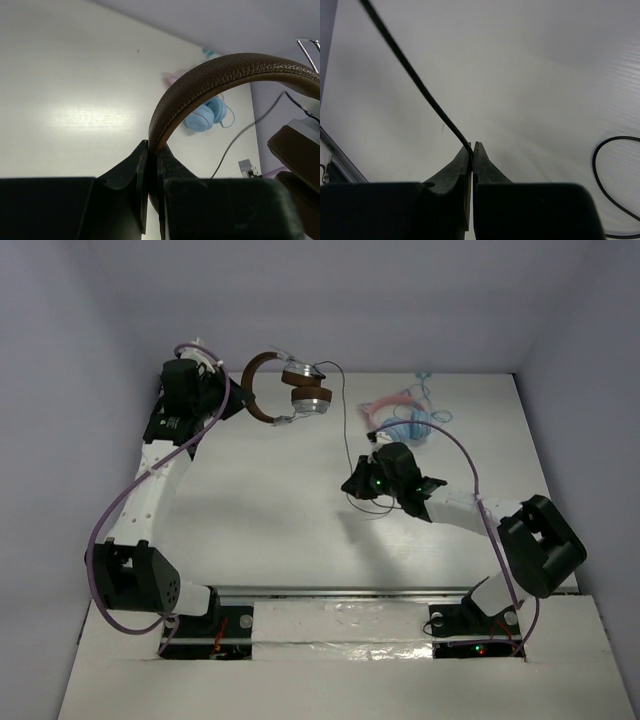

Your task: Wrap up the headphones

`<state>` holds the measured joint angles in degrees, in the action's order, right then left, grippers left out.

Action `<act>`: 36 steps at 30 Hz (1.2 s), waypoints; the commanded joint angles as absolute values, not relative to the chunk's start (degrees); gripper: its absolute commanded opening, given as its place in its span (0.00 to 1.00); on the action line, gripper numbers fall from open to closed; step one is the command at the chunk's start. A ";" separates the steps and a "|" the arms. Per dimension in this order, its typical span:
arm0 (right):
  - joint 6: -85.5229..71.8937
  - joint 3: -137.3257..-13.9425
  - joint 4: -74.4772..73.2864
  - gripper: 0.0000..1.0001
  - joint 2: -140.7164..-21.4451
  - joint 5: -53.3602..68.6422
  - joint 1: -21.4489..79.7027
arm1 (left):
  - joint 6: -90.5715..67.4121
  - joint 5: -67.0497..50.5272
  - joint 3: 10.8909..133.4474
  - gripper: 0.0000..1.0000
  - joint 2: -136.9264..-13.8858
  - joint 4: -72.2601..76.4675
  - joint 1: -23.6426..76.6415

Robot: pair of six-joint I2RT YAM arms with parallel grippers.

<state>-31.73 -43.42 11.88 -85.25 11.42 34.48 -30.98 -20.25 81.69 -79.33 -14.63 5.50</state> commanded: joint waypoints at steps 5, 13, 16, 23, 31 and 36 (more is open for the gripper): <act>-32.43 -54.74 6.34 0.00 -91.75 5.98 47.97 | -44.37 -14.87 70.85 0.00 -76.55 3.69 5.19; -28.66 -63.98 -6.22 0.00 -91.24 2.99 61.16 | -42.81 1.82 62.49 0.00 -75.67 7.21 8.42; -26.81 -66.53 -10.61 0.00 -87.99 2.99 62.58 | -39.91 7.98 60.74 0.00 -76.20 5.54 11.41; -19.44 -74.08 -21.35 0.00 -82.09 4.22 62.58 | -35.96 19.40 56.52 0.00 -76.29 1.85 21.77; -11.87 -85.25 -31.80 0.00 -84.64 7.73 61.53 | -31.91 21.10 51.95 0.00 -73.83 0.09 29.53; -10.55 -86.75 -33.49 0.00 -81.57 11.23 57.93 | -28.92 19.35 52.73 0.00 -70.31 -7.44 30.67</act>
